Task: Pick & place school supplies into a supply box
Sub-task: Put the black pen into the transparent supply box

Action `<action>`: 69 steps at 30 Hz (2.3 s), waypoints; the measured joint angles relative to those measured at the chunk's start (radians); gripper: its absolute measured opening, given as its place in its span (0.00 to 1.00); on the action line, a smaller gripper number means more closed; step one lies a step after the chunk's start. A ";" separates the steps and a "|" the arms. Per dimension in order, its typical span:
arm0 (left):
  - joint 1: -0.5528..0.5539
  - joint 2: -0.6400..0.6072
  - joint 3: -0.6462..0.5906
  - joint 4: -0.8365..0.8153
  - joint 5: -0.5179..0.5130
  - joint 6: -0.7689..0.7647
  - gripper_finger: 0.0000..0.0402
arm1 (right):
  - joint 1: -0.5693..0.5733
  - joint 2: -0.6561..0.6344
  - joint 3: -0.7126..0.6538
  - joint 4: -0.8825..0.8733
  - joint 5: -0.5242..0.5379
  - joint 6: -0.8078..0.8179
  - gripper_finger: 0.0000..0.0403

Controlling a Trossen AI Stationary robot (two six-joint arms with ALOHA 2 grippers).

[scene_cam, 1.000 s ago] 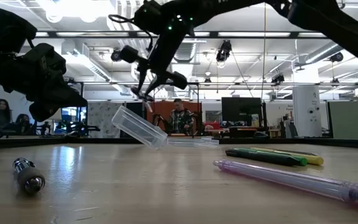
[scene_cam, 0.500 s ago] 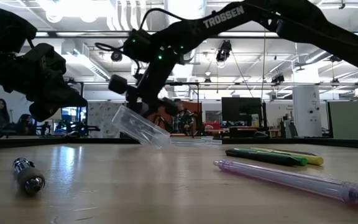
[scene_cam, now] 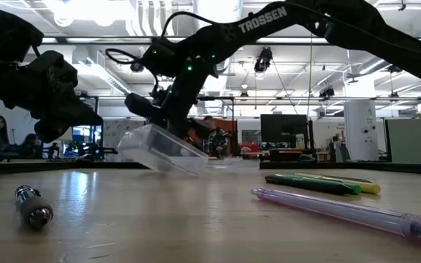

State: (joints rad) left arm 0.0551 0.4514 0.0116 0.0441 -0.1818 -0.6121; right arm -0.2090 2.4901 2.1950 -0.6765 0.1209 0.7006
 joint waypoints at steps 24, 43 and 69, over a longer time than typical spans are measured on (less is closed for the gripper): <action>0.000 0.000 0.000 0.000 0.000 0.000 0.00 | 0.001 -0.017 0.094 0.022 -0.025 -0.040 0.41; 0.000 -0.003 0.008 0.044 0.000 -0.211 0.00 | 0.002 -0.016 0.107 0.174 -0.025 -0.005 0.40; -0.595 0.378 0.491 -0.693 0.127 0.016 0.12 | 0.002 -0.016 0.107 0.194 -0.025 -0.004 0.38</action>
State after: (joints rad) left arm -0.5397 0.8292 0.5030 -0.6494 -0.0548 -0.5961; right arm -0.2073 2.4744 2.3020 -0.4828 0.0963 0.6964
